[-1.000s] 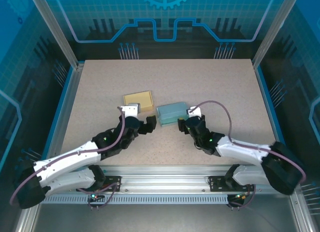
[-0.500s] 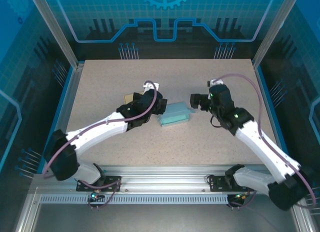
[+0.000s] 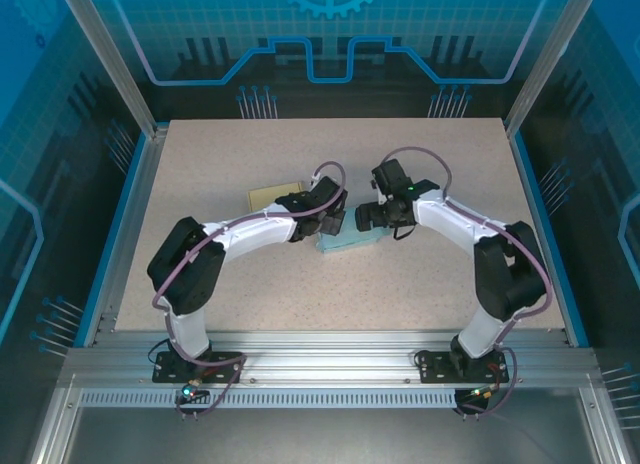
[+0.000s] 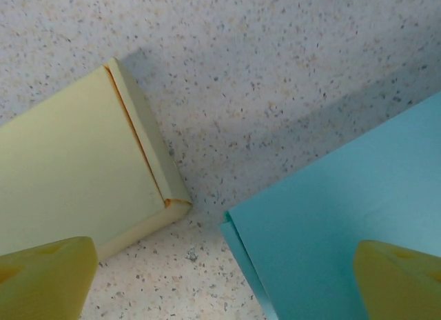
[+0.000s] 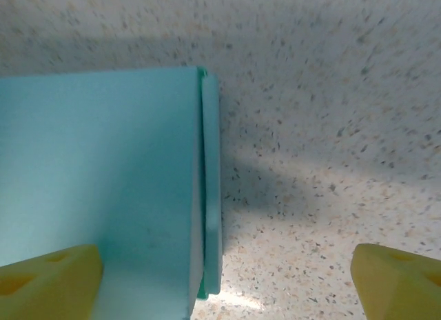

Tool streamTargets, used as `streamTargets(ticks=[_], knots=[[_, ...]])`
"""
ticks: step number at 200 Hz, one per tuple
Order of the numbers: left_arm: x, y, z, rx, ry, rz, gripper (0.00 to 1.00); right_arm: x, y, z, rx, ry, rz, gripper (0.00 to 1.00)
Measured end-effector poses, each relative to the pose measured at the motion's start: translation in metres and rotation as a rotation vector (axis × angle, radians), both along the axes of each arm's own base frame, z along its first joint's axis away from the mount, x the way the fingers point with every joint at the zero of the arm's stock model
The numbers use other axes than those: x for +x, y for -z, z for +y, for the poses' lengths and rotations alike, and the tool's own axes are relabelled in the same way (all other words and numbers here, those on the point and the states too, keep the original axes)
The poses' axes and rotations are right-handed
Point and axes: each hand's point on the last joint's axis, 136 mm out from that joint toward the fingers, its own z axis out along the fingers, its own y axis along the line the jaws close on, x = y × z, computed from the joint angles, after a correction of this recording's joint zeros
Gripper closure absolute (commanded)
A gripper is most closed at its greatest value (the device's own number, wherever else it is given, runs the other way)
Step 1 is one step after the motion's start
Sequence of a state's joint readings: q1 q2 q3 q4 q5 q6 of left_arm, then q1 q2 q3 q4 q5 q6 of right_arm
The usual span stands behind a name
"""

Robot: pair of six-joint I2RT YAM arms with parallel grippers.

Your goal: Fold the paper box

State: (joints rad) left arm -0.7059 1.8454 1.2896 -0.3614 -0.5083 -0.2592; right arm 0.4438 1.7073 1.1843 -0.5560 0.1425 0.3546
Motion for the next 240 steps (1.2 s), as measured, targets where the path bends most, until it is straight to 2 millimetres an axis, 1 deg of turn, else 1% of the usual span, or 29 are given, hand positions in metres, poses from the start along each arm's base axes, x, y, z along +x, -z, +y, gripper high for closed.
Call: streamTargets(ticks=[19,39,43,58,73,86,101,123,142,148,158,172,190,215,225,240], knots=[[-0.007,0.012,0.001,-0.023,-0.014,0.032,0.18,-0.006,0.014,-0.001,-0.001,-0.003,0.029,0.09],[-0.022,0.035,0.008,-0.03,-0.033,0.089,0.25,-0.012,0.026,0.0,0.009,-0.004,0.051,0.11],[-0.023,0.038,0.007,-0.042,-0.04,0.092,0.28,-0.013,0.029,0.0,0.014,-0.002,0.055,0.12],[-0.022,0.039,0.005,-0.072,-0.054,0.084,0.35,-0.012,0.032,0.005,0.035,-0.006,0.057,0.13],[-0.022,0.041,0.003,-0.102,-0.065,0.08,0.37,-0.01,0.033,0.007,0.049,-0.006,0.055,0.14],[-0.021,0.043,0.002,-0.125,-0.077,0.075,0.44,-0.01,0.034,0.01,0.063,-0.008,0.055,0.14],[-0.019,0.043,0.002,-0.158,-0.083,0.075,0.56,-0.009,0.034,0.013,0.089,-0.009,0.052,0.14],[-0.016,0.044,0.003,-0.241,-0.093,0.089,0.62,-0.009,0.033,0.016,0.129,-0.011,0.051,0.12],[-0.014,0.044,0.008,-0.315,-0.094,0.11,0.71,-0.018,0.032,0.02,0.175,-0.022,0.068,0.1],[-0.013,0.044,0.011,-0.338,-0.096,0.12,0.72,-0.022,0.032,0.02,0.194,-0.025,0.079,0.1],[-0.012,0.044,0.014,-0.387,-0.101,0.131,0.76,-0.026,0.029,0.021,0.237,-0.024,0.089,0.09],[-0.01,0.045,0.018,-0.459,-0.101,0.149,0.79,-0.028,0.022,0.02,0.31,-0.012,0.09,0.09],[-0.009,0.045,0.021,-0.535,-0.088,0.169,0.86,-0.024,0.013,0.02,0.403,0.004,0.078,0.09],[-0.006,0.044,0.025,-0.618,-0.085,0.193,0.95,-0.019,0.006,0.028,0.525,0.004,0.072,0.1],[-0.006,0.044,0.027,-0.64,-0.086,0.202,0.97,-0.019,0.006,0.032,0.56,-0.001,0.077,0.11],[-0.005,0.045,0.028,-0.664,-0.082,0.214,0.98,-0.018,0.009,0.038,0.601,-0.003,0.088,0.11]])
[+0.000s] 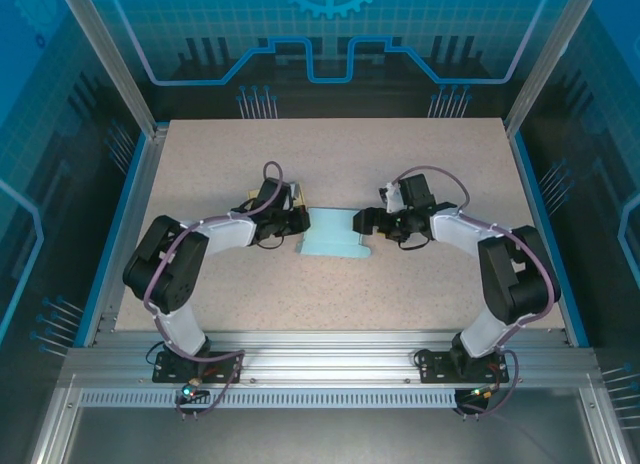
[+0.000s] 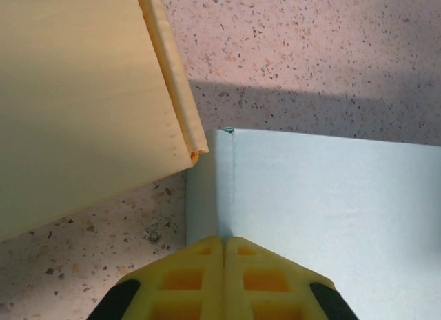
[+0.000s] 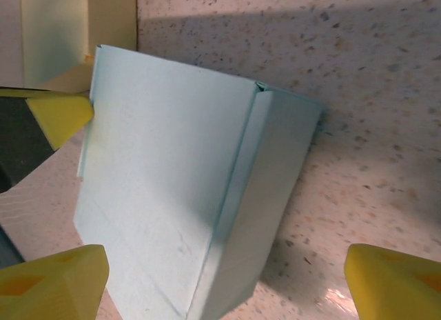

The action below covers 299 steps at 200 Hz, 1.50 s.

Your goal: Fold the paper box

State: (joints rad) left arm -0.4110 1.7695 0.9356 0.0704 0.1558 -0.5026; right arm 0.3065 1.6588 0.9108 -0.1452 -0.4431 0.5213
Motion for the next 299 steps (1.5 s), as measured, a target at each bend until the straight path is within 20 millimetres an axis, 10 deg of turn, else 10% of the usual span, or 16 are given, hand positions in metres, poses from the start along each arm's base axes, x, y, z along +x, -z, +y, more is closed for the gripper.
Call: streamTargets(ticks=[99,154,227,261,299], knots=[[0.004,0.0,-0.001,-0.084,0.005,-0.006,0.97,0.004,0.025,0.034,0.256,0.007,0.088,0.44],[-0.014,-0.006,0.01,-0.073,0.004,0.015,0.48,0.0,-0.002,0.037,0.314,0.008,0.085,0.53],[-0.071,-0.139,-0.024,-0.026,0.354,-0.631,0.06,-0.014,-0.025,0.004,0.346,0.107,0.225,0.6],[-0.14,-0.107,-0.062,0.208,0.714,-0.925,0.01,-0.031,-0.024,0.006,0.386,0.118,0.362,0.6],[-0.14,-0.084,-0.07,0.532,0.86,-1.079,0.01,-0.043,-0.026,0.005,0.422,0.13,0.473,0.6]])
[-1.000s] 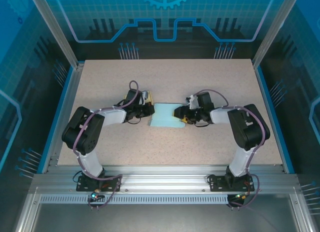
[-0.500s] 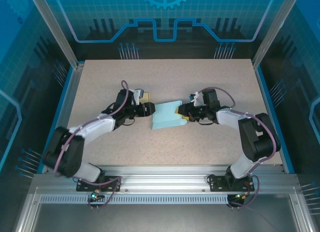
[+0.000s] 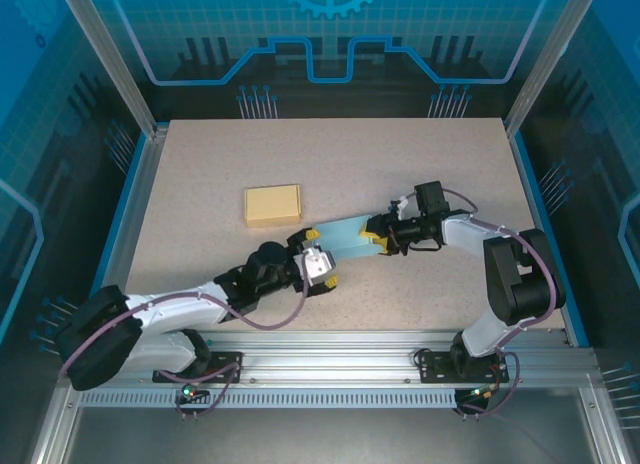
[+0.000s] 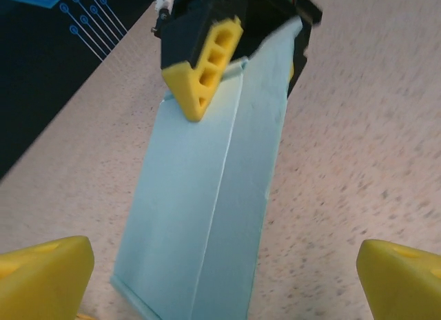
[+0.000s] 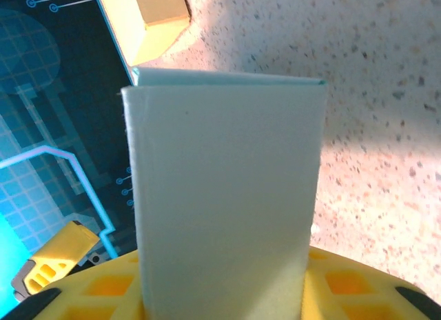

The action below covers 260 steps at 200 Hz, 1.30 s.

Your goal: Fold the paper box

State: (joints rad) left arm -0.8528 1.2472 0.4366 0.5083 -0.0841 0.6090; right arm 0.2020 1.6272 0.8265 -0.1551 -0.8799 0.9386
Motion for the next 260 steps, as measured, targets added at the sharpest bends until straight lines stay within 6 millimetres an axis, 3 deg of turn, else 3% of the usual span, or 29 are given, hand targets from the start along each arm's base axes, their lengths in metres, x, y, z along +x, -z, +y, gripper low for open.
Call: streamTargets(ticks=[38,70,92,135,158,202,236,260], knots=[[0.021,0.039,-0.005,0.244,-0.053,-0.115,0.01,-0.007,-0.001,0.0,0.009,-0.005,0.055,0.6],[0.05,0.043,-0.003,0.329,-0.166,-0.198,0.06,-0.005,-0.005,-0.003,-0.001,0.008,0.051,0.6],[0.062,0.036,-0.001,0.346,-0.216,-0.242,0.27,0.0,-0.007,-0.008,-0.007,0.024,0.041,0.59],[0.057,0.037,-0.004,0.38,-0.193,-0.254,0.63,0.003,-0.015,-0.007,0.014,0.022,0.024,0.57],[0.053,0.036,-0.003,0.398,-0.17,-0.255,0.66,0.0,-0.016,-0.007,0.02,0.018,0.041,0.48],[0.038,0.019,0.0,0.396,-0.092,-0.173,0.67,-0.003,-0.024,-0.021,-0.005,0.007,0.003,0.27],[0.033,-0.022,0.001,0.304,-0.004,0.018,0.66,0.009,-0.061,-0.065,-0.088,0.101,-0.16,0.25],[0.029,-0.034,0.003,0.3,0.046,0.147,0.67,0.008,-0.088,-0.09,-0.204,0.137,-0.312,0.25]])
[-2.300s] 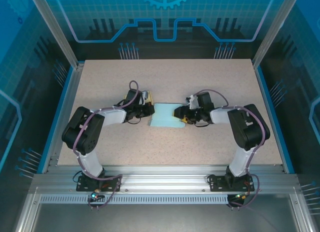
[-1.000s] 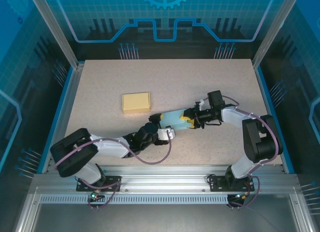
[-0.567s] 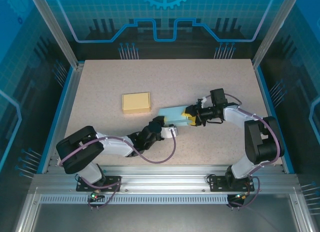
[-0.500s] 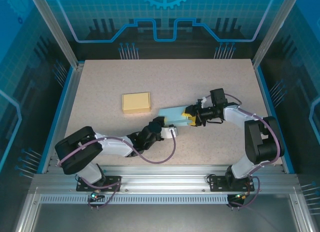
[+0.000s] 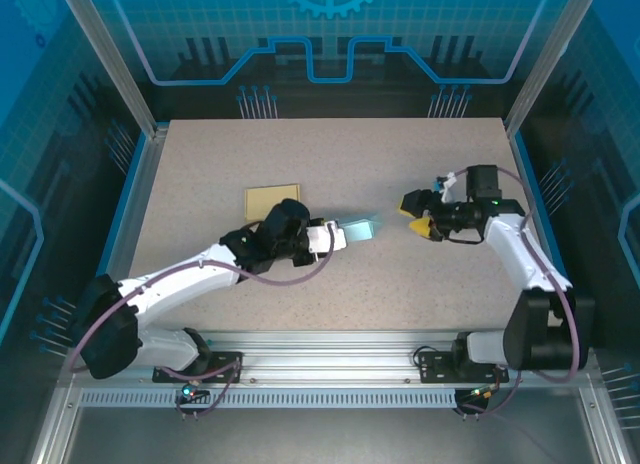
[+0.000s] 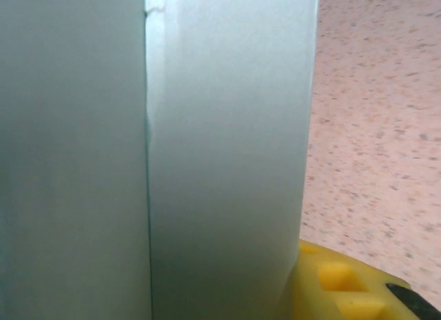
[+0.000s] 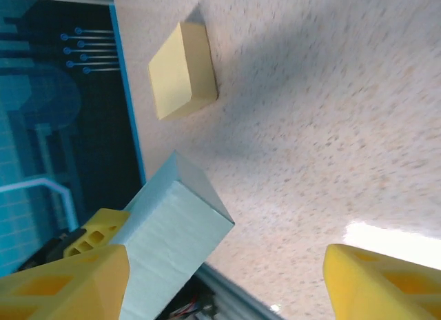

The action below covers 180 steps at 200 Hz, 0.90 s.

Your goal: Fold the paper box

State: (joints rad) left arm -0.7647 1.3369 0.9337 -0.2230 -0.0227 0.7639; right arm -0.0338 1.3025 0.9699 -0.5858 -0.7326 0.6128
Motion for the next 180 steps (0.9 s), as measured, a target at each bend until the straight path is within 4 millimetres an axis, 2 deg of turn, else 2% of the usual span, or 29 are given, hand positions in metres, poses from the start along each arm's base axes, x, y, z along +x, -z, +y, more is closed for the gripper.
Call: streamTargets(ticks=[16,39,69,126,131,156,180], knots=[[-0.006,0.005,-0.003,0.04,0.03,0.106,0.66,-0.006,-0.013,-0.008,-0.091,-0.001,-0.086,0.25],[-0.012,0.023,-0.007,0.116,0.061,0.265,0.65,-0.018,-0.025,-0.019,-0.214,-0.004,-0.183,0.25],[-0.015,0.041,-0.008,0.189,0.091,0.417,0.65,-0.034,-0.033,-0.02,-0.362,-0.049,-0.279,0.26],[0.012,0.066,-0.009,0.28,0.089,0.55,0.6,-0.043,-0.025,-0.006,-0.56,-0.141,-0.348,0.3],[0.014,0.068,-0.008,0.285,0.088,0.56,0.59,-0.043,-0.024,-0.005,-0.572,-0.146,-0.351,0.31],[0.021,0.074,-0.005,0.306,0.086,0.587,0.37,-0.04,-0.017,0.0,-0.626,-0.166,-0.354,0.3],[0.021,0.076,-0.006,0.314,0.099,0.592,0.32,-0.035,-0.01,0.003,-0.663,-0.175,-0.35,0.29]])
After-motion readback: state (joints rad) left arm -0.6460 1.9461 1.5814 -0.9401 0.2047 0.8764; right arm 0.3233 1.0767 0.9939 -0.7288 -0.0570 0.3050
